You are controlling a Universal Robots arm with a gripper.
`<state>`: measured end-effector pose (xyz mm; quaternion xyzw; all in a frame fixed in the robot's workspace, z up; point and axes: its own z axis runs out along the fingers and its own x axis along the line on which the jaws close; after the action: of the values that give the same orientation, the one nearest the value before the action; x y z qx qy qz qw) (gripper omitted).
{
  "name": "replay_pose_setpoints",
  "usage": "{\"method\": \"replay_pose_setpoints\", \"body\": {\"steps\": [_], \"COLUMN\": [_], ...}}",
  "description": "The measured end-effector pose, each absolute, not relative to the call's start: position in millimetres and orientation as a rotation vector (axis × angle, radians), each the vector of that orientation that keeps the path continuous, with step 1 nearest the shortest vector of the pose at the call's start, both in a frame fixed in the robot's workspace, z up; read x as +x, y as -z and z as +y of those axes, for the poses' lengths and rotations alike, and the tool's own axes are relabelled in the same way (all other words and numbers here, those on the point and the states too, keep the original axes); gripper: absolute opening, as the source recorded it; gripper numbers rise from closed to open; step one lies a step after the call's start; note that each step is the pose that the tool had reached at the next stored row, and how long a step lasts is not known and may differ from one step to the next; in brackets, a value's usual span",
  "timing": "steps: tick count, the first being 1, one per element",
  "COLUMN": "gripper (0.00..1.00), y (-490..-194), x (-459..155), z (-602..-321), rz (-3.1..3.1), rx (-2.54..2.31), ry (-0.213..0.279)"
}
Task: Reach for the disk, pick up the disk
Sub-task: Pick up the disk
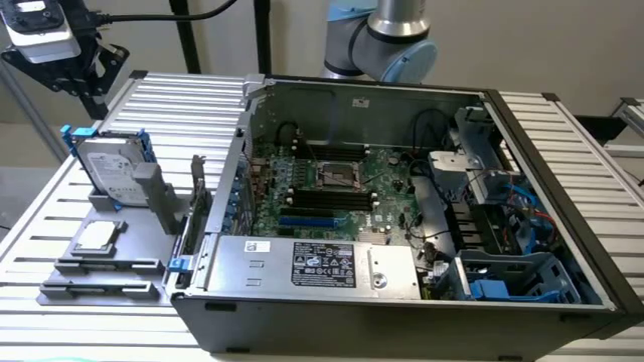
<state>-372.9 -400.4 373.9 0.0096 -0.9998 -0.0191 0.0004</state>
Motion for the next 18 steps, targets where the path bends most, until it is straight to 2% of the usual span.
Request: {"method": "replay_pose_setpoints", "body": {"steps": [18], "gripper": [0.11], "y": [-373.0], "x": [-417.2], "z": [-385.5], "rz": [-3.140], "rx": [0.030], "ry": [0.055]}}
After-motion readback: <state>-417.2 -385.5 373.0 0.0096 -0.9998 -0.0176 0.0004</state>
